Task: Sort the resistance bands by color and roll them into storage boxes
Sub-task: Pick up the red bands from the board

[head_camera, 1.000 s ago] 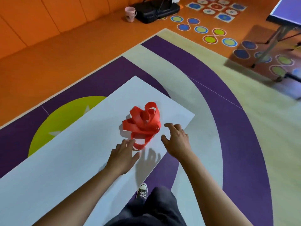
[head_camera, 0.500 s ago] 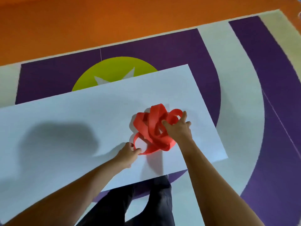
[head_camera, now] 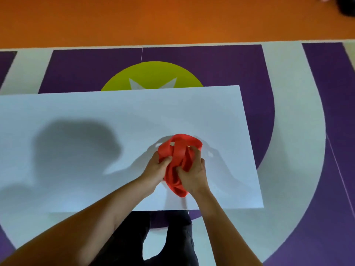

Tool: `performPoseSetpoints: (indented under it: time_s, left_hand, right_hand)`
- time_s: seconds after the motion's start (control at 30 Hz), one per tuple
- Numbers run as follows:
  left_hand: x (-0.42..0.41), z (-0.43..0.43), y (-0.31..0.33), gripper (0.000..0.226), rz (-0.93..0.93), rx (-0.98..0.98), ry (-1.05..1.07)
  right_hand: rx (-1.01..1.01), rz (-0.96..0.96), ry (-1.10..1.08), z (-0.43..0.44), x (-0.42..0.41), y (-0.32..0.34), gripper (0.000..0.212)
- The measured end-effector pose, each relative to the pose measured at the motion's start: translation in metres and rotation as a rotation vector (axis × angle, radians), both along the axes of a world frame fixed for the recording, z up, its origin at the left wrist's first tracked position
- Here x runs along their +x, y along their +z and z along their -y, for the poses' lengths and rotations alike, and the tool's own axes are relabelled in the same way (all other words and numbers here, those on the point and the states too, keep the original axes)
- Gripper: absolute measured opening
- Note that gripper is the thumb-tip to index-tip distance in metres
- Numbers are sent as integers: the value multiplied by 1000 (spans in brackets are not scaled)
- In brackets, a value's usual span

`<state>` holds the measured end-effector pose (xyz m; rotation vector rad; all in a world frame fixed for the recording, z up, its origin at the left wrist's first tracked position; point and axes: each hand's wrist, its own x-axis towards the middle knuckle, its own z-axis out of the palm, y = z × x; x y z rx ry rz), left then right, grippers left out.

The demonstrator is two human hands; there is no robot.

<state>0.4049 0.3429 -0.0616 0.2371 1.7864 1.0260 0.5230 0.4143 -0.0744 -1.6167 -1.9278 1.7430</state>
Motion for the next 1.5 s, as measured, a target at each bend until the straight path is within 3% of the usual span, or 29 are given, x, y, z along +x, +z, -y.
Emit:
performPoseSetpoints:
  time_s: [0.17,0.27,0.57,0.87,1.2,1.43,1.5]
  left_hand:
    - [-14,21,13,18,-80,66,31]
    - [-27,36,25,30,-106,104,115]
    - [-95,139,66,44,-152,210,437]
    - [-173,299,86,23,-179,319,777]
    - [-246,498,90,24,-321,156,1079]
    - [-295,592,73,36,-222,96,1179]
    - [-318,613,75,30,-213,72,1180]
  right_hand:
    - [57,-101,-44,18,-13,17,82]
    - [109,-123,13,24,-32,31,84]
    - [208,-131,394,88,-134,71,85]
    - [340,-135,720,231,-249,114,84]
    - [272,-196,968,432,-356,117,79]
    - [314,-151,1139,521,-435,100,73]
    - [316,-138,1159,544,-465,95,72]
